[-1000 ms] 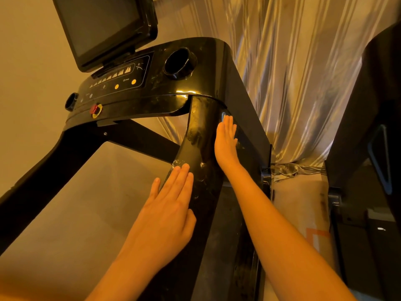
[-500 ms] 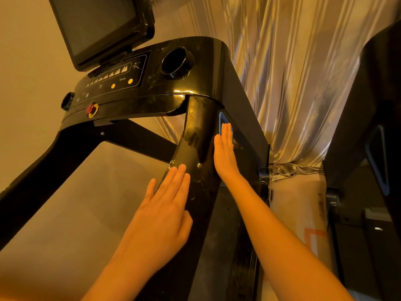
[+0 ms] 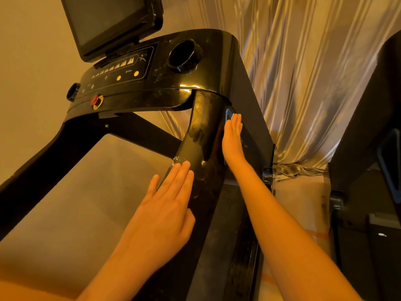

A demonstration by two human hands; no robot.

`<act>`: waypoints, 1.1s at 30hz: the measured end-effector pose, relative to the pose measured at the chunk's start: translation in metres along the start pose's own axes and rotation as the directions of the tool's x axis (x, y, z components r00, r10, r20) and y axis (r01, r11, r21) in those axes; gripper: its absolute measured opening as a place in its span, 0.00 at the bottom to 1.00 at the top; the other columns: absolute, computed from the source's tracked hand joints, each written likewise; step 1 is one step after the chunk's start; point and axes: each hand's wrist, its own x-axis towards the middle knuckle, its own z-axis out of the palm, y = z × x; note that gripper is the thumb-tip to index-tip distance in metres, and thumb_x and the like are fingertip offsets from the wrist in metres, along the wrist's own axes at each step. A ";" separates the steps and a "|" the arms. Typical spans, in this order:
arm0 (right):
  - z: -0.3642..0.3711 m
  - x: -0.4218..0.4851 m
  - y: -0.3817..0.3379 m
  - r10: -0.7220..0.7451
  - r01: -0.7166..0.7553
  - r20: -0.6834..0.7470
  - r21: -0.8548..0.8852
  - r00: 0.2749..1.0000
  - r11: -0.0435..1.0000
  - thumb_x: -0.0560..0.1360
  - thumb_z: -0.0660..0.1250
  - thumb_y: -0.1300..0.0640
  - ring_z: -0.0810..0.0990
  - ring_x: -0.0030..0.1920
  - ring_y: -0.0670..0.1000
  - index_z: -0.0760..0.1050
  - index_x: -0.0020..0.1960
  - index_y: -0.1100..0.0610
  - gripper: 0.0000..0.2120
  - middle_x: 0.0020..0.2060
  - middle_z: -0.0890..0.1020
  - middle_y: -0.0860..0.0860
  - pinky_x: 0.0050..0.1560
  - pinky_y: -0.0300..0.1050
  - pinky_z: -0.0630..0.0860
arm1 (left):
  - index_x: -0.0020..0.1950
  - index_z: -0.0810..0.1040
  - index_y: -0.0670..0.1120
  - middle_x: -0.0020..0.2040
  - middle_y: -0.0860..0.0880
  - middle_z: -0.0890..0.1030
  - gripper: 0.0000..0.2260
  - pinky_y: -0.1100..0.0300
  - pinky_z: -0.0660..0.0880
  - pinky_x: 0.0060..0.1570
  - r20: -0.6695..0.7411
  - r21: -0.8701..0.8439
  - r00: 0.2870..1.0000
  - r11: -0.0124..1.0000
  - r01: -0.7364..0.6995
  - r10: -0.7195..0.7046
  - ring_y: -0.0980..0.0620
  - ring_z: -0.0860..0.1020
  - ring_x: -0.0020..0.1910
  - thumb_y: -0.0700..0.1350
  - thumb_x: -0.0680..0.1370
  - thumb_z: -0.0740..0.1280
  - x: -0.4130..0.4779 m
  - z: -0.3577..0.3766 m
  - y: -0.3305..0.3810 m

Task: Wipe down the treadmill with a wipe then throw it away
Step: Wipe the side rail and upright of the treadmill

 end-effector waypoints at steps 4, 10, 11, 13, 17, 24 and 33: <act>0.001 0.018 -0.011 -0.061 0.061 -0.009 0.042 0.998 0.997 0.89 0.44 0.52 0.43 0.83 0.53 0.42 0.83 0.57 0.26 0.84 0.45 0.52 0.80 0.52 0.41 | 0.82 0.59 0.45 0.82 0.46 0.58 0.32 0.45 0.51 0.73 -0.023 0.056 0.999 0.998 -0.023 0.024 0.47 0.57 0.81 0.54 0.78 0.54 0.001 0.003 -0.002; -0.007 0.009 0.019 0.058 -0.056 0.008 -0.108 0.998 0.993 0.85 0.41 0.40 0.45 0.83 0.49 0.44 0.84 0.51 0.31 0.84 0.47 0.47 0.81 0.59 0.43 | 0.81 0.61 0.45 0.82 0.45 0.60 0.32 0.45 0.55 0.72 -0.032 0.108 0.999 0.994 -0.023 0.026 0.47 0.60 0.80 0.54 0.78 0.54 0.002 0.006 -0.001; -0.006 0.005 0.023 0.059 -0.058 0.013 -0.102 0.998 0.993 0.84 0.40 0.39 0.44 0.83 0.48 0.44 0.84 0.51 0.32 0.84 0.46 0.47 0.82 0.58 0.43 | 0.81 0.61 0.45 0.82 0.45 0.60 0.32 0.45 0.55 0.72 -0.034 0.111 0.999 0.993 -0.023 0.027 0.47 0.60 0.80 0.54 0.78 0.54 0.002 0.006 -0.001; 0.000 -0.009 0.029 0.065 -0.066 0.010 0.034 0.998 0.997 0.87 0.43 0.44 0.42 0.83 0.49 0.42 0.84 0.52 0.28 0.84 0.44 0.48 0.82 0.53 0.41 | 0.81 0.61 0.45 0.82 0.45 0.60 0.32 0.44 0.55 0.72 -0.046 0.117 0.998 0.993 -0.025 0.031 0.47 0.59 0.80 0.54 0.78 0.55 0.002 0.006 -0.002; 0.007 -0.035 0.035 0.062 -0.064 0.014 0.136 0.998 0.989 0.88 0.46 0.49 0.41 0.82 0.48 0.41 0.84 0.51 0.27 0.83 0.44 0.47 0.81 0.49 0.41 | 0.80 0.64 0.44 0.81 0.44 0.62 0.32 0.44 0.58 0.71 -0.068 0.136 0.997 0.990 -0.037 0.046 0.46 0.62 0.79 0.53 0.77 0.56 0.003 0.009 -0.002; -0.004 -0.007 0.021 0.107 -0.108 0.012 0.040 0.994 0.993 0.88 0.45 0.47 0.44 0.83 0.52 0.43 0.84 0.53 0.27 0.84 0.46 0.51 0.82 0.57 0.44 | 0.79 0.66 0.43 0.79 0.43 0.66 0.31 0.43 0.63 0.69 -0.108 0.144 0.992 0.988 -0.052 0.068 0.44 0.65 0.77 0.54 0.77 0.56 0.002 0.008 -0.004; -0.002 -0.028 0.037 0.040 -0.040 0.012 -0.054 0.999 0.998 0.88 0.45 0.44 0.42 0.82 0.46 0.41 0.84 0.51 0.28 0.83 0.44 0.46 0.81 0.54 0.38 | 0.80 0.64 0.44 0.80 0.43 0.63 0.32 0.44 0.60 0.71 -0.099 0.127 0.993 0.991 -0.047 0.060 0.45 0.63 0.78 0.54 0.78 0.55 0.002 0.009 -0.003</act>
